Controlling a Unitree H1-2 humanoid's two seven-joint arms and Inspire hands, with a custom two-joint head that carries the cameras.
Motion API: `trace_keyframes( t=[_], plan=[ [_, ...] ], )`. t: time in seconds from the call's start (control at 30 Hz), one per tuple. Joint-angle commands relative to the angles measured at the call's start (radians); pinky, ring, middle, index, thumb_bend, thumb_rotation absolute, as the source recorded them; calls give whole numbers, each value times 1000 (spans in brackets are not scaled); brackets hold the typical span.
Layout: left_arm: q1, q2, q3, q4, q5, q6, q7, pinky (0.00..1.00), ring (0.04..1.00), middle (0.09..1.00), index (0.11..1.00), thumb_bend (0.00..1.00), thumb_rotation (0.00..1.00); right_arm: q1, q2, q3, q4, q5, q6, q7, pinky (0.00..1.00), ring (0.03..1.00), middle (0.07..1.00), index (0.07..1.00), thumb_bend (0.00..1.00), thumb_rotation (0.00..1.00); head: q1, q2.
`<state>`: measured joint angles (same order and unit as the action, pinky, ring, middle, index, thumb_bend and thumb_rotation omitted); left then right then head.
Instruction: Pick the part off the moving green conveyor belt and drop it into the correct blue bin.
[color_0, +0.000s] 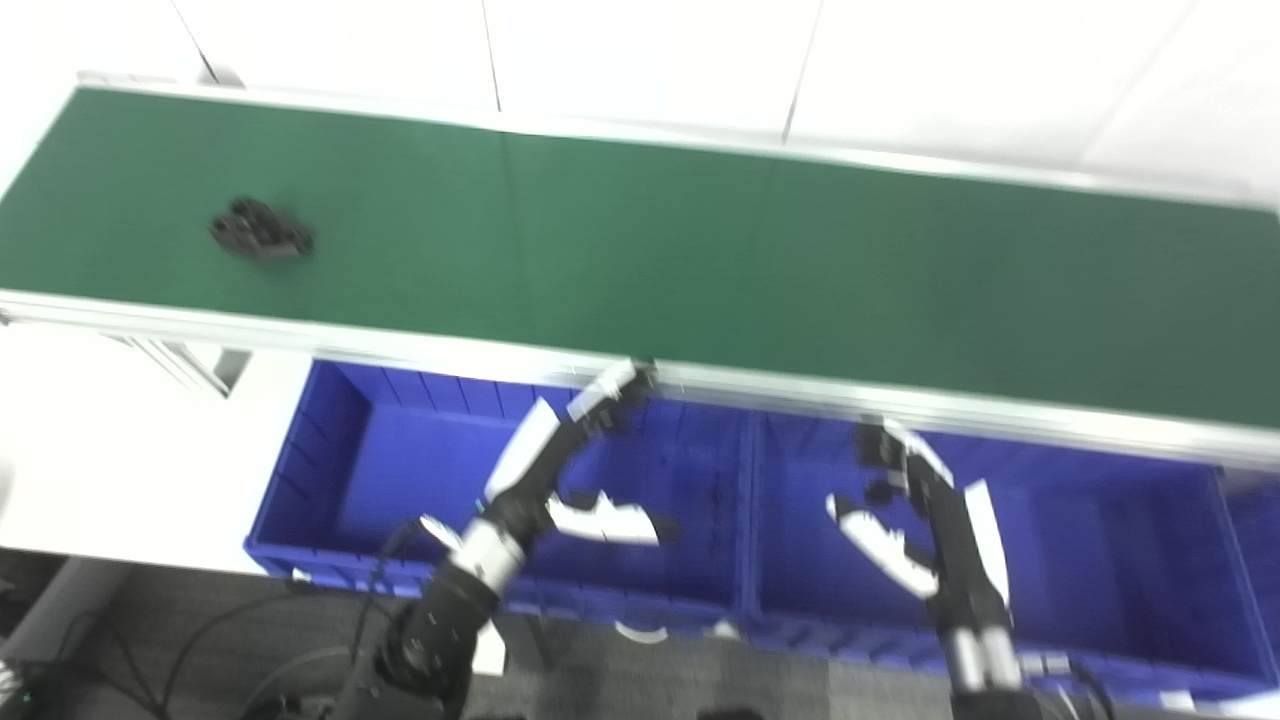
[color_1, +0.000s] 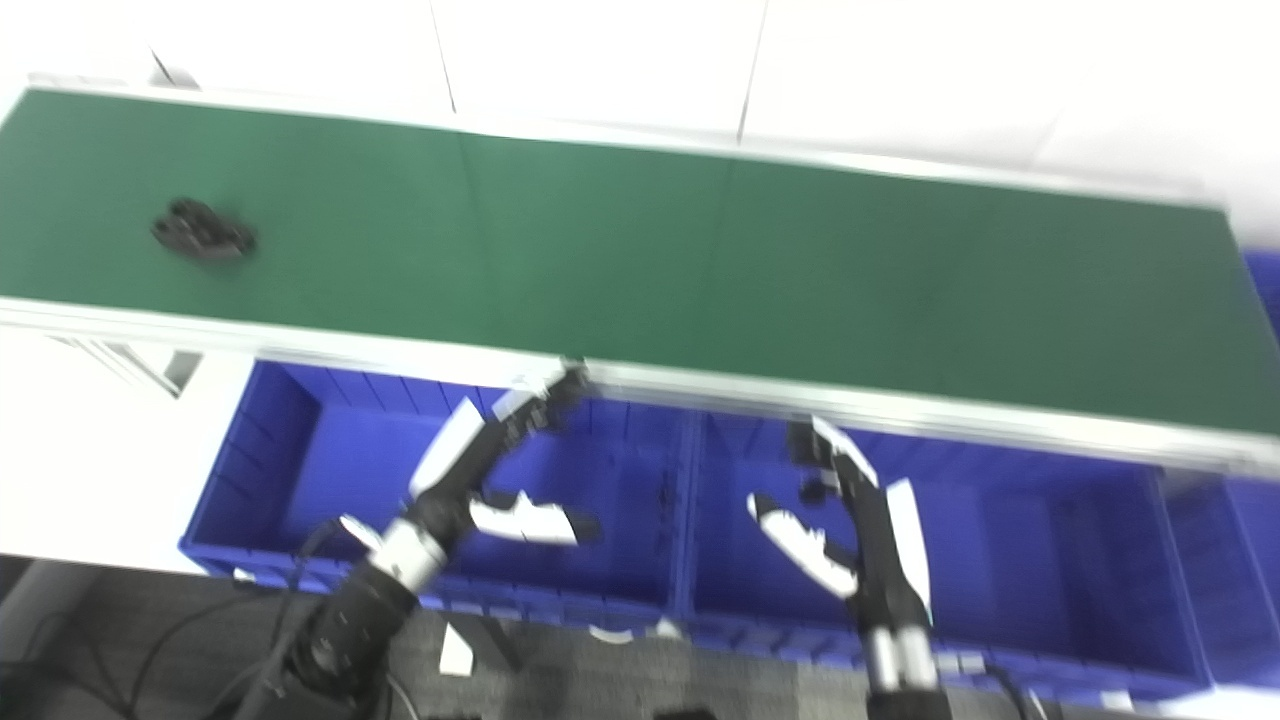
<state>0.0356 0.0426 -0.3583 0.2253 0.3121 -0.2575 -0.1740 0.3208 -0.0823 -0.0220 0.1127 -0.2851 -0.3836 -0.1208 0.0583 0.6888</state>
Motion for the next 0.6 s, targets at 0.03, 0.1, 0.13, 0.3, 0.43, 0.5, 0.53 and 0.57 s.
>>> trace_keyframes(
  t=[0.03, 0.1, 0.13, 0.3, 0.43, 0.5, 0.53, 0.57],
  plan=[
    [-15, 16, 5, 6, 7, -67, 26, 837, 904, 934, 930, 762, 389, -5, 18, -7, -3, 26, -64, -35, 638, 759, 771, 778, 613, 459, -42, -21],
    [-15, 27, 5, 22, 13, -91, 31, 842, 907, 937, 933, 762, 389, -7, 27, -3, 18, 3, -78, -71, 646, 761, 774, 778, 606, 448, -73, -37],
    [-15, 33, 4, 29, 16, -100, 32, 844, 908, 938, 935, 762, 390, -7, 31, 0, 28, -15, -83, -90, 648, 762, 774, 778, 604, 449, -104, -57],
    [-5, 51, 8, 50, 26, -153, 51, 819, 895, 931, 933, 753, 378, 2, 39, 37, 45, -39, -86, -147, 646, 755, 785, 787, 596, 469, -188, -106],
    [-6, 54, 15, 83, -5, -202, 54, 824, 888, 923, 923, 735, 332, 6, 31, 68, 53, -10, -86, -154, 651, 763, 804, 802, 609, 455, -225, -116],
    [-6, 54, 16, 90, -19, -210, 55, 832, 888, 923, 924, 733, 304, 8, 24, 82, 53, -1, -86, -157, 660, 778, 818, 818, 581, 403, -229, -117],
    [-7, 55, 15, 91, -21, -211, 57, 830, 885, 921, 924, 727, 297, 9, 22, 85, 53, -1, -86, -161, 656, 784, 821, 822, 584, 392, -241, -117],
    [-6, 56, 15, 89, -15, -210, 60, 829, 884, 920, 924, 724, 294, 9, 17, 92, 52, 2, -86, -167, 654, 786, 823, 824, 585, 388, -251, -116]
  ],
)
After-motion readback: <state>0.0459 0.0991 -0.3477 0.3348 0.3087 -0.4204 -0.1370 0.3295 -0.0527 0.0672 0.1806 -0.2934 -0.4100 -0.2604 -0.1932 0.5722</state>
